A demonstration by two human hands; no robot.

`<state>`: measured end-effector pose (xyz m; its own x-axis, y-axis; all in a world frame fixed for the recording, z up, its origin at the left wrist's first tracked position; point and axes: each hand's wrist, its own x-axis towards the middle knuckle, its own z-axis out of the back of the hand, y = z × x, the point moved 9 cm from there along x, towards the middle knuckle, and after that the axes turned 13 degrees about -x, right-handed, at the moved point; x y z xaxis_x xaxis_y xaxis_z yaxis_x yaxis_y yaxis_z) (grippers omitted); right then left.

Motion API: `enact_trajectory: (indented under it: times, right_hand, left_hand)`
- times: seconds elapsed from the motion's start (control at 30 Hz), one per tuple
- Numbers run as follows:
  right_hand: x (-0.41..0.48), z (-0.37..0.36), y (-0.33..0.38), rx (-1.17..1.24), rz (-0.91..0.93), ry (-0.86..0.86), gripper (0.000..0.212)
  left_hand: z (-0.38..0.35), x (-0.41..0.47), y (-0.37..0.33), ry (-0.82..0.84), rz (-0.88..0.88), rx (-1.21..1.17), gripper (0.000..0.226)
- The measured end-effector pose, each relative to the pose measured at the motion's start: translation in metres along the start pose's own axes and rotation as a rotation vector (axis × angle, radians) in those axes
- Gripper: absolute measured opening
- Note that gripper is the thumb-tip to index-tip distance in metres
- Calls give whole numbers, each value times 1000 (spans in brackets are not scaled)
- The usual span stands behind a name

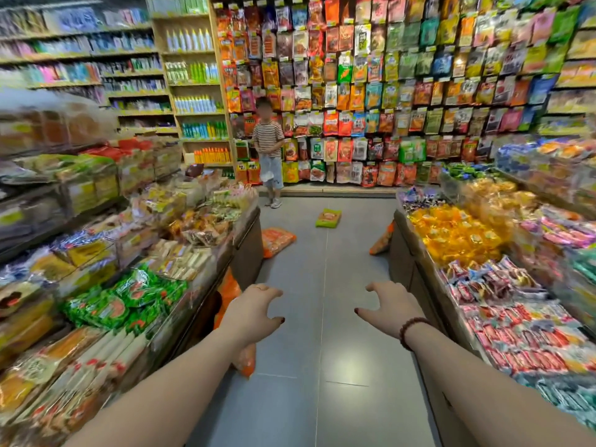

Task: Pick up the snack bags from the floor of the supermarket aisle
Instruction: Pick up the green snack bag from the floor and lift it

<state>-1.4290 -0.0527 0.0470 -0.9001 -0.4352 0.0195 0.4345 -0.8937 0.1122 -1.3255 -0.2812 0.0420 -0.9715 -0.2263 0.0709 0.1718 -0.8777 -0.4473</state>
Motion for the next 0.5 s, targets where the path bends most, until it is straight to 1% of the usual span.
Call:
enact_trajectory:
  times: [0.23, 0.37, 0.5]
  right_hand:
    - [145, -8, -30, 17, 21, 37, 58]
    - [227, -24, -44, -17, 23, 41, 58]
    - [322, -34, -52, -59, 15, 39, 58]
  left_hand:
    - [-14, 139, 14, 9, 32, -24, 58]
    - [-33, 225, 34, 37, 35, -12, 58]
    - [-45, 318, 61, 29, 15, -17, 58]
